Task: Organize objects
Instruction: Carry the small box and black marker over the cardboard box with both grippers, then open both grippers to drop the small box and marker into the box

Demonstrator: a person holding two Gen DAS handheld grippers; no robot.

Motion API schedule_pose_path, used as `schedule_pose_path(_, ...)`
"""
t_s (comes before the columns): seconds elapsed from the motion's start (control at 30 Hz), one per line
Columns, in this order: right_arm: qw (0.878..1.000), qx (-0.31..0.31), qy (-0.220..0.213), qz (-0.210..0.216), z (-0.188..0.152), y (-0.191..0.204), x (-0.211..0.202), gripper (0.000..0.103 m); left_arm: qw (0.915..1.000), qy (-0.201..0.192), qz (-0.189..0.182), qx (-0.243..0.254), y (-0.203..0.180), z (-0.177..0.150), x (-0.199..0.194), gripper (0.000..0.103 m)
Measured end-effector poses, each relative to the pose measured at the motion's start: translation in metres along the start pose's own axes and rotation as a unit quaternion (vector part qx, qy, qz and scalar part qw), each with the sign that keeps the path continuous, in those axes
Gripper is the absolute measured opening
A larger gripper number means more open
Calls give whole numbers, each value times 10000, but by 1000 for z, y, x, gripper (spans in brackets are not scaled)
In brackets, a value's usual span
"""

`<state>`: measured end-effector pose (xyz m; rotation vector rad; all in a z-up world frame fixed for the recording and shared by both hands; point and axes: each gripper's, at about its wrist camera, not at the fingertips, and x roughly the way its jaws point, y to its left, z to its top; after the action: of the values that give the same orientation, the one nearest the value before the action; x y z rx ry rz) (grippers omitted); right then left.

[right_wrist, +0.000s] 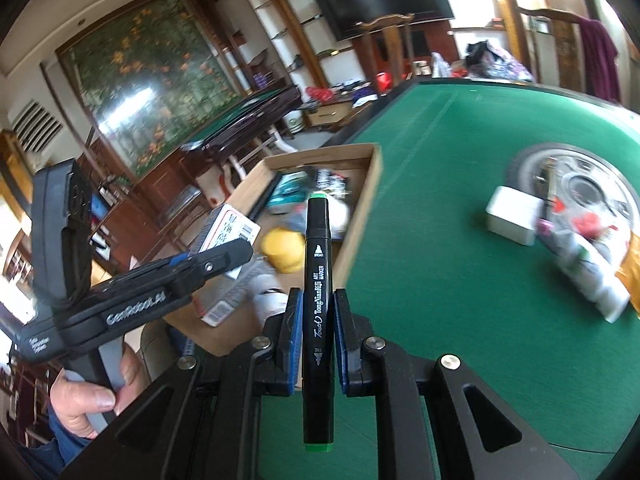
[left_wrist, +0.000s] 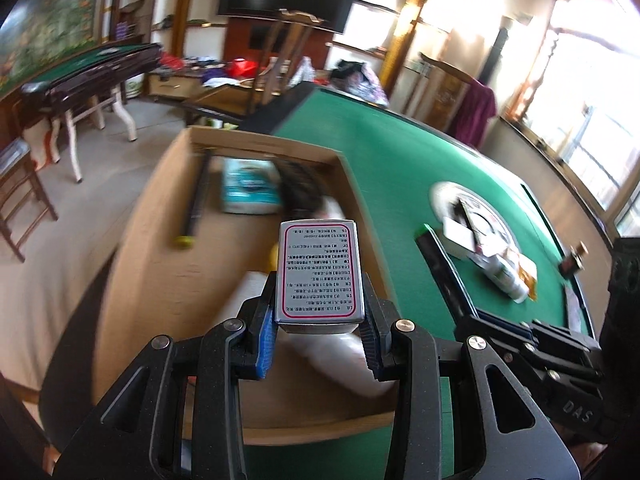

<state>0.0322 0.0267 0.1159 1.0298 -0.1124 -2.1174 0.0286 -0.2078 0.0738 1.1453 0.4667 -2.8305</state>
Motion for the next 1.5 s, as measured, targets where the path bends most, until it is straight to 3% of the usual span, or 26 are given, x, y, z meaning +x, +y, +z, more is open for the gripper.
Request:
schedule_pose_path(0.2,9992,-231,294,147,4,30,35,13,9986,17,269,-459,52,-5,-3,35)
schedule_pose_path(0.53,9970,-501,587,78,5,62,75,13,9968,232,348,-681,83,-16,9,35)
schedule_pose_path(1.17,9965,-586,527,-278,13,65,103,14,9978,153,288,-576,85,-11,14,35)
schedule_pose_path(1.37,9975,-548,412,-186,16,62,92,14,9983,76,232,-526,81,-8,10,35)
schedule_pose_path(1.5,9985,-536,-4,-93,19,55,59,14,9987,14,177,-472,74,-5,1,35)
